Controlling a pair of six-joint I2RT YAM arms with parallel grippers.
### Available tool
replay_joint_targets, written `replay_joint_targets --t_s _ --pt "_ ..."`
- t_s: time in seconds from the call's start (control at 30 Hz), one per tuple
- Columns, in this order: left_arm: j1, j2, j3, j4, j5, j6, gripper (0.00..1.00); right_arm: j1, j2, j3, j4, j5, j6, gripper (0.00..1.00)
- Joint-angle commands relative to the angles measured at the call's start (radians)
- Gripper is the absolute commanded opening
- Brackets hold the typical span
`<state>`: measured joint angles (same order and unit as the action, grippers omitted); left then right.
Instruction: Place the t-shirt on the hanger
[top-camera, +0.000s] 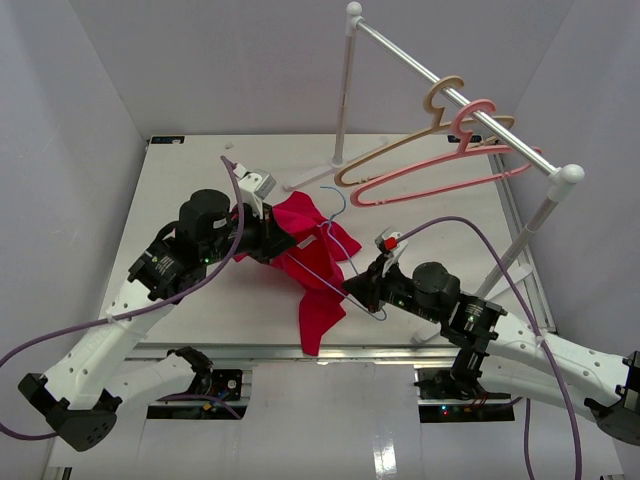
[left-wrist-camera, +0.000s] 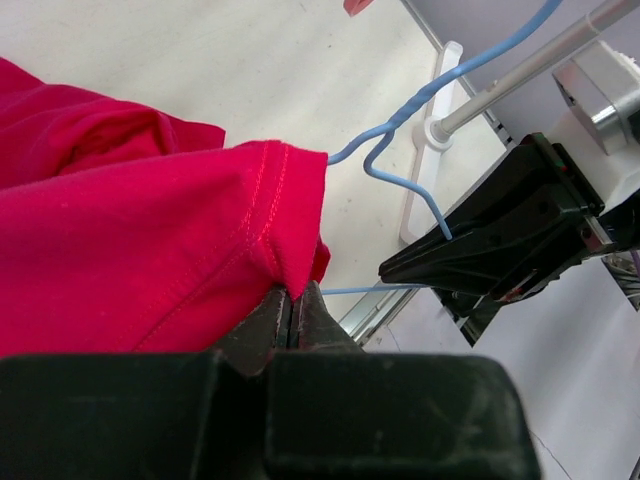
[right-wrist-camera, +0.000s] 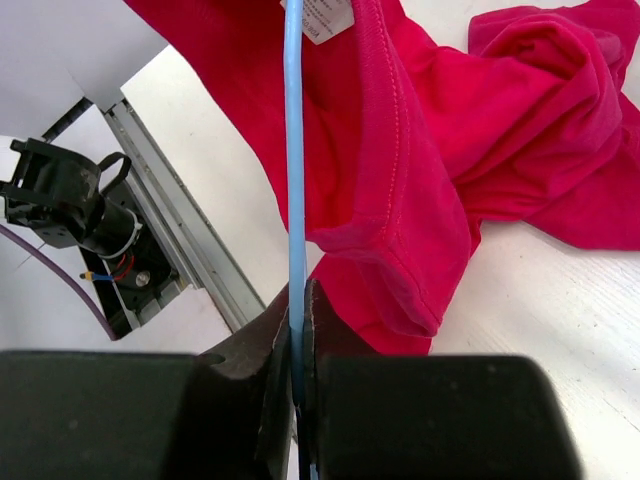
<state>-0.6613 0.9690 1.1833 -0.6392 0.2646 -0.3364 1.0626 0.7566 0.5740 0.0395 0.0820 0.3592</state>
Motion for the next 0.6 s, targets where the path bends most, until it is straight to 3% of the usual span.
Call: replay_joint_targets --t_s 0.0,0.13,0.17,0.27,0.37,0.47,0.57 --pt "-0.004 0.043 0.056 -0.058 -0.001 0.026 0.00 0.003 0.019 -0.009 0.232 -0.007 -0.017 0.08" --pt "-0.005 0.053 0.083 -0.058 0.027 0.037 0.02 0.024 0.054 -0.004 0.277 -0.019 -0.053 0.08" --pt "-0.008 0.053 0.083 -0.050 0.072 0.050 0.06 0.031 0.056 -0.007 0.294 -0.016 -0.078 0.08" --pt "-0.012 0.039 0.093 -0.089 0.149 0.101 0.34 0.037 0.035 -0.040 0.386 -0.038 -0.117 0.08" --pt "-0.012 -0.014 0.146 -0.178 0.010 0.158 0.44 0.036 -0.001 -0.069 0.448 -0.078 -0.124 0.08" --pt "-0.012 -0.108 0.154 -0.186 -0.062 0.262 0.61 0.037 -0.046 -0.095 0.476 -0.120 -0.124 0.08" --pt "-0.012 -0.171 0.175 -0.178 -0.110 0.355 0.63 0.037 -0.101 -0.143 0.488 -0.152 -0.122 0.08"
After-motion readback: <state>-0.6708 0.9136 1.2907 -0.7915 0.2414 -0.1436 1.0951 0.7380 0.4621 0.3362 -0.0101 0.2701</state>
